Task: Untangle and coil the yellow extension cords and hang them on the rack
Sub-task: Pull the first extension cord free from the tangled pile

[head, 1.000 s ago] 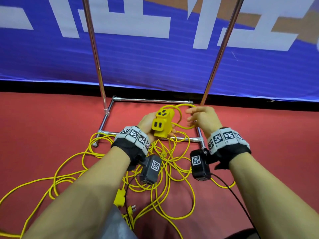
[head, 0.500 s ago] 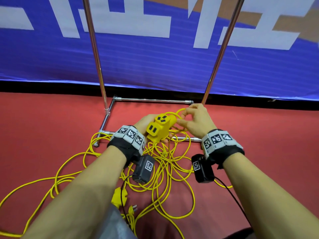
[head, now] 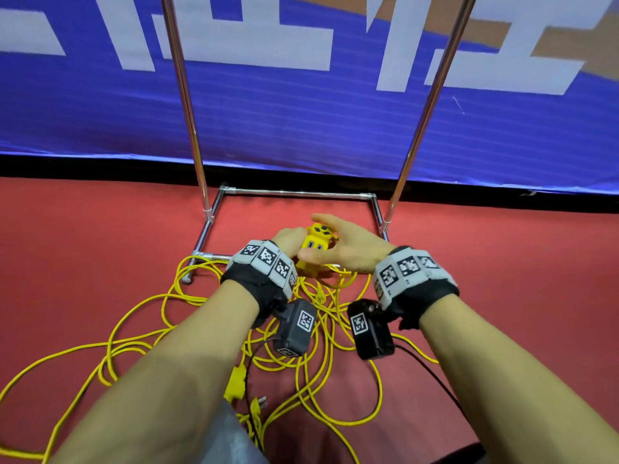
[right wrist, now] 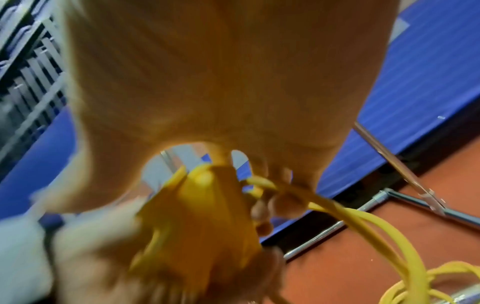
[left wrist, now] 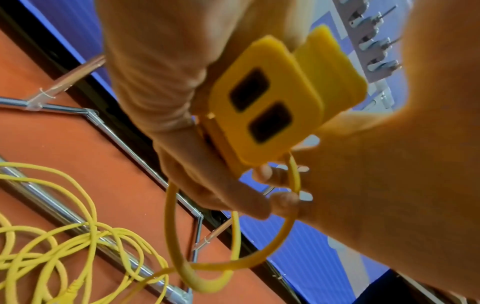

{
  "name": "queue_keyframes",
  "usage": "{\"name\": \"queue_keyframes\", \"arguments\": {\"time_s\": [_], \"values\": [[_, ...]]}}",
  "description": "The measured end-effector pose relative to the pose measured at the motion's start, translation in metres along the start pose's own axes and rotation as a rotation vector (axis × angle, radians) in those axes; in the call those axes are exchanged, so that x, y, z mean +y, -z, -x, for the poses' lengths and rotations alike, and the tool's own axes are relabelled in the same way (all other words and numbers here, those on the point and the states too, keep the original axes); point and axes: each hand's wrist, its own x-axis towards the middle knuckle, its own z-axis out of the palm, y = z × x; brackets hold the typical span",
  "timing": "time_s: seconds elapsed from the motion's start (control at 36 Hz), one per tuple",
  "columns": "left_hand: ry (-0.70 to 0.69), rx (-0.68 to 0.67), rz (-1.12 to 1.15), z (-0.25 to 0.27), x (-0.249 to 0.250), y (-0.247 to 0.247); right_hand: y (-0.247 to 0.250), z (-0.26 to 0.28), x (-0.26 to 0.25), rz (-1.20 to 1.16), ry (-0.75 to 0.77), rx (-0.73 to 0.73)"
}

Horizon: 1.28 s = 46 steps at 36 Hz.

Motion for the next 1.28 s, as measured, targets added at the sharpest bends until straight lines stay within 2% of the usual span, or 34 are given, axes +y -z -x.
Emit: {"name": "queue_keyframes", "arguments": {"time_s": [0.08, 0.17, 0.22, 0.28, 0.33, 0.42, 0.53, 0.61, 0.72, 0.83, 0.97, 1.03, 1.17, 1.28], "values": [[0.017, -0.025, 0.12, 0.006, 0.005, -0.006, 0.0, -0.004, 0.0, 0.034, -0.016, 0.156], [0.001, -0.071, 0.267, 0.012, 0.01, -0.007, 0.009, -0.002, 0.006, -0.225, -0.059, 0.187], [-0.089, -0.092, 0.137, 0.013, 0.011, -0.007, 0.013, -0.002, 0.013, -0.352, -0.076, 0.189], [-0.288, -0.04, -0.13, 0.013, 0.009, -0.006, 0.014, -0.002, 0.019, -0.345, -0.082, 0.212], [-0.449, 0.025, -0.348, 0.011, 0.008, -0.007, 0.015, -0.001, 0.023, -0.219, -0.096, 0.271], [-0.519, 0.067, -0.406, 0.013, 0.012, -0.013, 0.015, 0.003, 0.023, -0.018, -0.124, 0.404], [-0.526, -0.043, -0.187, 0.016, 0.016, -0.02, 0.015, 0.004, 0.019, 0.129, -0.093, 0.424], [-0.532, -0.047, -0.142, 0.016, 0.016, -0.018, 0.015, 0.003, 0.023, 0.239, -0.159, 0.373], [-0.494, -0.097, -0.021, 0.016, 0.018, -0.019, 0.016, 0.003, 0.019, 0.249, -0.206, 0.297], [-0.377, -0.17, 0.114, 0.017, 0.021, -0.02, 0.016, 0.004, 0.012, 0.192, -0.185, 0.401], [-0.368, -0.275, 0.151, 0.027, 0.024, -0.015, 0.027, 0.001, 0.025, 0.013, -0.286, 0.659], [-0.354, -0.307, 0.165, 0.03, 0.023, -0.013, 0.032, -0.001, 0.031, -0.071, -0.276, 0.696], [-0.443, -0.26, 0.159, 0.026, 0.019, -0.023, 0.028, -0.007, 0.031, -0.362, -0.154, 0.772], [-0.507, -0.214, 0.236, 0.021, 0.025, -0.028, 0.031, -0.009, 0.031, -0.421, -0.128, 0.781]]}}
